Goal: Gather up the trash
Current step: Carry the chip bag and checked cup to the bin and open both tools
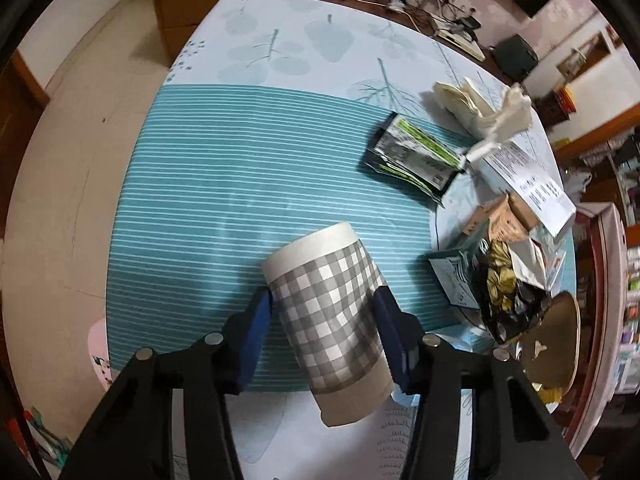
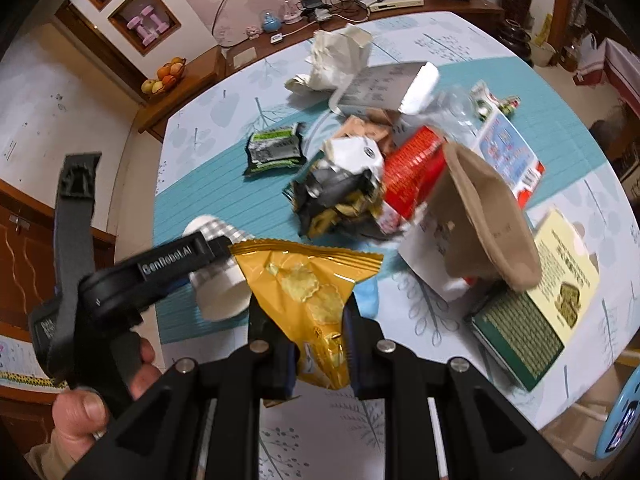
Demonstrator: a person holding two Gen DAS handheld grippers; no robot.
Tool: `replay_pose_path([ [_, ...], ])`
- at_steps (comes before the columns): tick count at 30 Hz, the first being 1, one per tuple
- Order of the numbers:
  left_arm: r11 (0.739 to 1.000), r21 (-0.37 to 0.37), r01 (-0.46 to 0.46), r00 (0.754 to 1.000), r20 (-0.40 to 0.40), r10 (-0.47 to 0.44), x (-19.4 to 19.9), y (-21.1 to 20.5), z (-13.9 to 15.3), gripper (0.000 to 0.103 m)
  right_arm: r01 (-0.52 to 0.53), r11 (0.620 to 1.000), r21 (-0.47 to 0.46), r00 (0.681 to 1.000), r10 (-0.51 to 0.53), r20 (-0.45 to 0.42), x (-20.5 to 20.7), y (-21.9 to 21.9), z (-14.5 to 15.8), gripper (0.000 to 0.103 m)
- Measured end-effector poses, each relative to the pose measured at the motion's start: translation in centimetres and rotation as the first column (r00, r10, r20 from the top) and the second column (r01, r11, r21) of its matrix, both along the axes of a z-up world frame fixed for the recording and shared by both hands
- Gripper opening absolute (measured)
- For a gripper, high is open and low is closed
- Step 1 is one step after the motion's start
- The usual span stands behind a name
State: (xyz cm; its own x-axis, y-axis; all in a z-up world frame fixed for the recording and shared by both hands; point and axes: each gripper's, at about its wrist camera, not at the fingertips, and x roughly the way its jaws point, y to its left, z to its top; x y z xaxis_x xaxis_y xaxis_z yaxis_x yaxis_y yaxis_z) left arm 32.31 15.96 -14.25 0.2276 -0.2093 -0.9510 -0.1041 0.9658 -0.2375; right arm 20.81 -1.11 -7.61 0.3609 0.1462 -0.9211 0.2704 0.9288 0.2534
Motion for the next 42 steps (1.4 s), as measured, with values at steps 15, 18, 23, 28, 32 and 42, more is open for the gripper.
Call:
replay_pose_path([
  [15, 0.995, 0.038, 0.097, 0.991, 0.086, -0.1, -7.6, -0.3, 5.6, 0.043, 0.036, 0.999, 0.032, 0.999, -0.036, 0.009, -5.5, -1.9, 0.4, 0.018],
  [18, 0.993, 0.047, 0.113, 0.986, 0.119, -0.118, -10.6, -0.9, 7.4, 0.043, 0.029, 0.999, 0.047, 0.999, -0.03, 0.027, -7.0, -2.6, 0.9, 0.018],
  [23, 0.985, 0.058, 0.162, 0.972, 0.164, -0.169, -15.9, -3.2, 10.2, 0.043, 0.019, 0.997, 0.072, 0.998, -0.023, 0.056, -10.6, -4.0, 1.7, 0.018],
  [28, 0.964, 0.087, 0.253, 0.946, 0.187, -0.265, -21.5, -7.6, 11.2, 0.043, 0.033, 0.993, 0.11, 0.998, -0.04, 0.057, -15.7, -6.3, 1.1, 0.018],
  [32, 0.94, 0.108, 0.325, 0.926, 0.165, -0.339, -26.3, -11.5, 10.3, 0.044, 0.052, 0.988, 0.143, 0.998, -0.057, 0.027, -20.2, -8.6, -0.2, 0.018],
  [42, 0.875, 0.164, 0.455, 0.881, 0.059, -0.469, -35.4, -18.4, 3.4, 0.044, 0.138, 0.971, 0.197, 0.99, -0.128, -0.061, -30.4, -13.8, -5.6, 0.018],
])
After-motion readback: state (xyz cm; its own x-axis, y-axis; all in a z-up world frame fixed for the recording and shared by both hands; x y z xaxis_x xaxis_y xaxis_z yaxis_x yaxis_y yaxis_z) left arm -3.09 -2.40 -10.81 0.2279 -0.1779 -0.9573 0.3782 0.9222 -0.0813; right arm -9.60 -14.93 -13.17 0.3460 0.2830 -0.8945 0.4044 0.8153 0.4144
